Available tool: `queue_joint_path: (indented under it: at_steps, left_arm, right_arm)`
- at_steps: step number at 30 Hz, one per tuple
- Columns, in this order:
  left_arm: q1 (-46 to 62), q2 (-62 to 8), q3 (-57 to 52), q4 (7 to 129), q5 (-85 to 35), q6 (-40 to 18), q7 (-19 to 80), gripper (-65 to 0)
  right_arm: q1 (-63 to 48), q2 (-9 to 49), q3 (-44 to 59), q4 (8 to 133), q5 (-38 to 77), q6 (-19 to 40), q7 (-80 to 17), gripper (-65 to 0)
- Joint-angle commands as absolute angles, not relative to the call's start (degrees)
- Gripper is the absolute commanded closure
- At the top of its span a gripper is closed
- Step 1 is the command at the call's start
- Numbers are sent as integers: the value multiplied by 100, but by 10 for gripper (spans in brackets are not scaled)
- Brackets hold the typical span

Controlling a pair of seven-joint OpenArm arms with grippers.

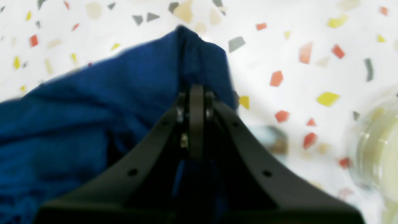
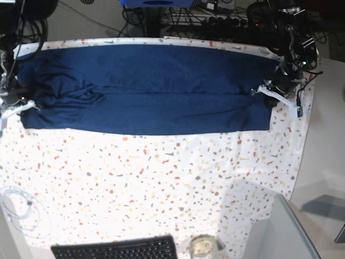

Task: Layout the t-shirt on the table in an organized manner, then fold the t-shirt properly
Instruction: 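Lower the folded edge with both grippers and release it flat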

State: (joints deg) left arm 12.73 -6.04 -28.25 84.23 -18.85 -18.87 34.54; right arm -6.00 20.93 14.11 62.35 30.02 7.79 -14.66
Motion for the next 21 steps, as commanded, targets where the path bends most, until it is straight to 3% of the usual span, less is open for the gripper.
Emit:
queue_joint_path:
  at_steps: [1, 7, 13, 14, 17, 18, 20, 21]
  left_arm:
    - [1323, -673, -2844, 8778, -1956, -1912, 3336, 0]
    - [1525, -664, -3354, 9895, -1965, -2053, 3960, 0]
    - [1490, -725, -4435, 9657, -2466, -3486, 4277, 0]
    - [1490, -796, -4532, 9525, -2554, -3635, 4277, -56]
    - [1490, -963, -4585, 9015, -2791, -3960, 4268, -406]
    - [1481, -1007, -4585, 8840, -2844, -4000, 4259, -489]
    - [1429, -1068, -4585, 8514, -2932, -4000, 4242, -558]
    - [1341, -1077, -4585, 8321, -2923, -4000, 4145, -553]
  right_arm:
    - [-620, 2202, 1508, 6642, 3073, 813, -1305, 0]
    - [-1279, 1851, 2193, 8259, 3064, 813, -1341, 0]
    - [-1587, 1824, 2202, 8585, 3064, 813, -1349, 0]
    - [-1596, 1815, 2202, 8585, 3055, 813, -1349, 0]
    - [-1701, 1745, 2202, 8585, 3055, 813, -1349, 0]
    - [-1701, 1745, 2202, 8585, 3055, 813, -1349, 0]
    - [-1710, 1745, 2193, 8585, 3055, 813, -1349, 0]
    - [-1710, 1736, 2176, 8585, 3055, 813, -1349, 0]
